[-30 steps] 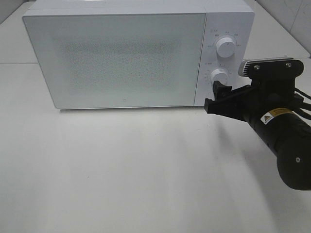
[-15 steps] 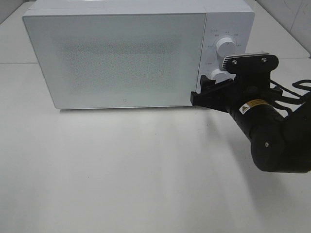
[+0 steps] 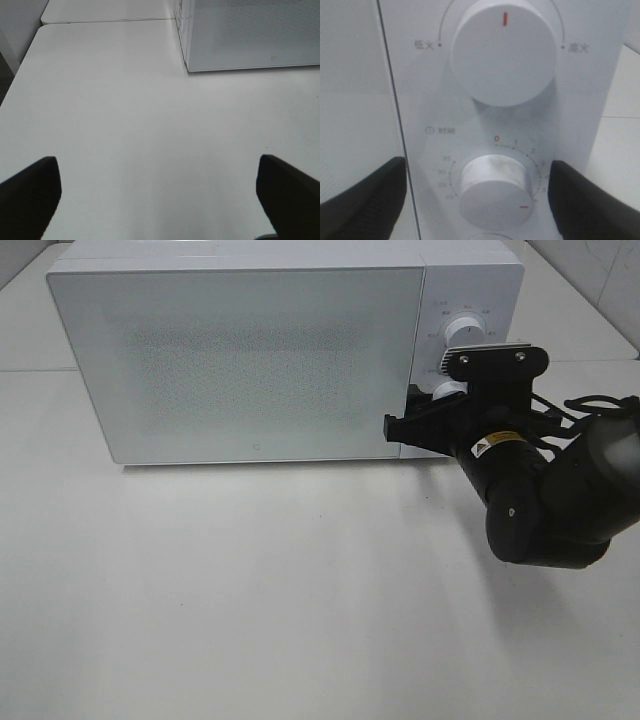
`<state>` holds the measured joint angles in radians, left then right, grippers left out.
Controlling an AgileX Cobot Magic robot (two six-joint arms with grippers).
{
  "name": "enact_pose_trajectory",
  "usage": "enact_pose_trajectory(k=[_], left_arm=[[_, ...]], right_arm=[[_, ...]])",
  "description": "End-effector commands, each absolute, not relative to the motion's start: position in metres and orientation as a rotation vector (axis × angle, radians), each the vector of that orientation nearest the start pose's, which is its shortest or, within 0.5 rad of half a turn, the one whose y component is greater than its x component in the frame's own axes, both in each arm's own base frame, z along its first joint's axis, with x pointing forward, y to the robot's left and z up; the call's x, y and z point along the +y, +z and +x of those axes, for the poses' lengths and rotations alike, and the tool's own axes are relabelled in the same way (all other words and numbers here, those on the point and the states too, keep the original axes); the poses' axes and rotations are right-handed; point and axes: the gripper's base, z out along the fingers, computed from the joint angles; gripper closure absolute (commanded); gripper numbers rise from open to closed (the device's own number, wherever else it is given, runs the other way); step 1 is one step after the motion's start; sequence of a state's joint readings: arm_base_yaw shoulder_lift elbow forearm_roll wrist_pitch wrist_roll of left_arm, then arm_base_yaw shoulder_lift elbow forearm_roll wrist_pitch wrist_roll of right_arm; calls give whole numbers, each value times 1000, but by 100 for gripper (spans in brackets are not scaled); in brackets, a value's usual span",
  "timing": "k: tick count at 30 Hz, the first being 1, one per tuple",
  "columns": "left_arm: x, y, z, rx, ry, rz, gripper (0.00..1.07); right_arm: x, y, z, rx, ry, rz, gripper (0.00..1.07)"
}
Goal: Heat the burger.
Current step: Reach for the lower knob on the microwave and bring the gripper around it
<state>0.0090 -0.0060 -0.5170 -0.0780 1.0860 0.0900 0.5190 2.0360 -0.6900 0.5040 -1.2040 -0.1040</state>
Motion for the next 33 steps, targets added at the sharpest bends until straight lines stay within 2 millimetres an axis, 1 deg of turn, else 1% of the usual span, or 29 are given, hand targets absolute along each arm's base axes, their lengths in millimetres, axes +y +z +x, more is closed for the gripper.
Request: enact_pose_trajectory(k=[1, 7, 9, 10, 11, 12, 13, 14, 15, 16, 17, 18, 19, 20, 21, 22, 23, 24, 26, 30, 31, 32, 33], left_arm=[[-7, 281, -11, 2013, -33, 86, 8], [-7, 281, -11, 2013, -33, 86, 8], [-7, 281, -11, 2013, -33, 86, 8], [-7, 281, -11, 2013, -33, 86, 8], [-7, 281, -11, 2013, -33, 86, 8], [-7, 281, -11, 2013, -33, 86, 8], [-7, 281, -11, 2013, -33, 86, 8], [-7, 281, -11, 2013, -33, 86, 8], [-7, 281, -11, 2013, -33, 86, 8], [-7, 281, -11, 2013, -33, 86, 8], [-7, 281, -11, 2013, -33, 86, 8], [-7, 281, -11, 2013, -33, 86, 8], [-7, 281, -11, 2013, -33, 86, 8], [-7, 281, -11, 2013, -33, 86, 8], [-7, 281, -11, 2013, -33, 86, 8], [-7, 281, -11, 2013, -33, 86, 8], [-7, 281, -11, 2013, -33, 86, 8], [-7, 281, -11, 2013, -33, 86, 8], [-7, 281, -11, 2013, -33, 86, 8], [-7, 281, -11, 2013, -33, 86, 8], [-7, 281, -11, 2013, -33, 86, 8], [-7, 281, -11, 2013, -33, 86, 8], [-7, 281, -11, 2013, -33, 86, 8]], right_arm=[[135, 121, 322, 1594, 48, -21, 33], [136, 118, 324, 1598, 40, -23, 34], [136, 118, 325, 1595, 34, -29, 38], [136, 118, 325, 1595, 34, -29, 38], [136, 119, 325, 1593, 34, -28, 43], [136, 119, 325, 1593, 34, -28, 51], [136, 119, 325, 1593, 34, -28, 51], [136, 119, 325, 1593, 34, -28, 56], [136, 119, 325, 1593, 34, -28, 56], [136, 119, 325, 1588, 33, -28, 67], [136, 119, 325, 1586, 33, -30, 73], [136, 119, 325, 1586, 33, -30, 73], [136, 120, 325, 1576, 27, -42, 84], [136, 121, 325, 1567, 17, -52, 90], [136, 121, 325, 1567, 17, -52, 90], [136, 122, 325, 1556, -1, -68, 98], [136, 122, 325, 1552, -11, -78, 103], [136, 122, 325, 1552, -11, -78, 103], [136, 123, 325, 1547, -14, -78, 107], [136, 124, 325, 1533, -2, -63, 107], [136, 124, 325, 1529, 12, -53, 107], [137, 126, 324, 1513, 66, -20, 107], [137, 126, 324, 1513, 66, -20, 107]])
